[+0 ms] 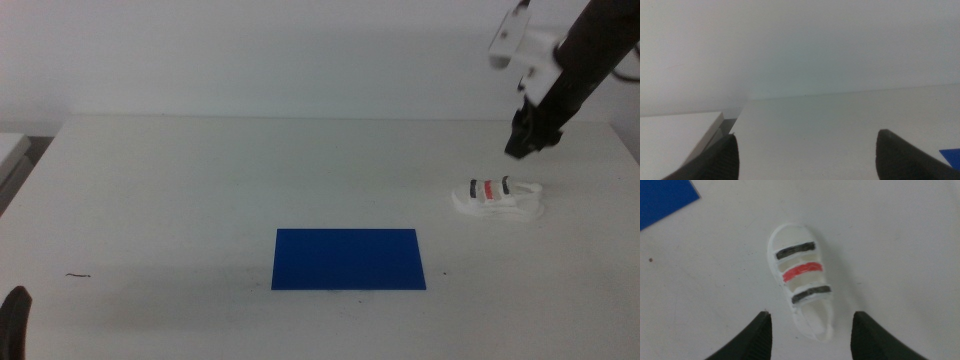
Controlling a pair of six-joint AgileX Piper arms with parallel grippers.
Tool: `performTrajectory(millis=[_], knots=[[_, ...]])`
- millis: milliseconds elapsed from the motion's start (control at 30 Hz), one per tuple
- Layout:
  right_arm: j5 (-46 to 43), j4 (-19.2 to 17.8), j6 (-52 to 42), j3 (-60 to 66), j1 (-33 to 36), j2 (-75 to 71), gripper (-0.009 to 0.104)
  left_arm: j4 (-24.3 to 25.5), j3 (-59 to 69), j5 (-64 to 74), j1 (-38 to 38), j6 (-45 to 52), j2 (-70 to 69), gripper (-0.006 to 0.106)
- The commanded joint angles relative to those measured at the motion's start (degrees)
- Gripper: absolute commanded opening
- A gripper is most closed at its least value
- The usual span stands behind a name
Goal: Use one arm to grab the shoe from the table and place it on the mat.
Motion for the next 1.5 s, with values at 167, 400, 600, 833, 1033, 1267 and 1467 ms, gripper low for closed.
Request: performTrajectory(millis=[167,400,600,833,1033,1267,1467], knots=[[0.45,-0.40,-0.33,-0.83,-0.25,4.15,0.041,-0.23,0.02,-0.70,-0.02,-0.08,0.28,0.094],[0.45,-2.75,-0.47,-0.83,-0.15,4.38,0.041,-0.23,0.02,-0.70,-0.02,-0.08,0.28,0.094],[-1.40,-3.62,-7.99,-0.71,-0.15,5.61,0.083,-0.23,0.02,-0.70,-0.02,-0.08,0.28,0.094],[-2.28,-4.50,-10.14,-0.71,-0.15,8.66,0.093,-0.23,0.02,-0.70,-0.02,-0.08,0.28,0.094],[-4.53,-5.24,-10.30,-0.71,-0.15,12.51,0.092,-0.23,0.02,-0.70,-0.02,-0.08,0.28,0.094],[-2.44,-7.17,-7.64,-0.71,0.87,13.39,0.019,-0.23,0.02,-0.70,-0.02,-0.08,0.28,0.094],[0.45,-10.10,4.35,-0.82,8.90,7.30,0.000,-0.23,0.02,-0.70,-0.02,-0.08,0.28,0.094]])
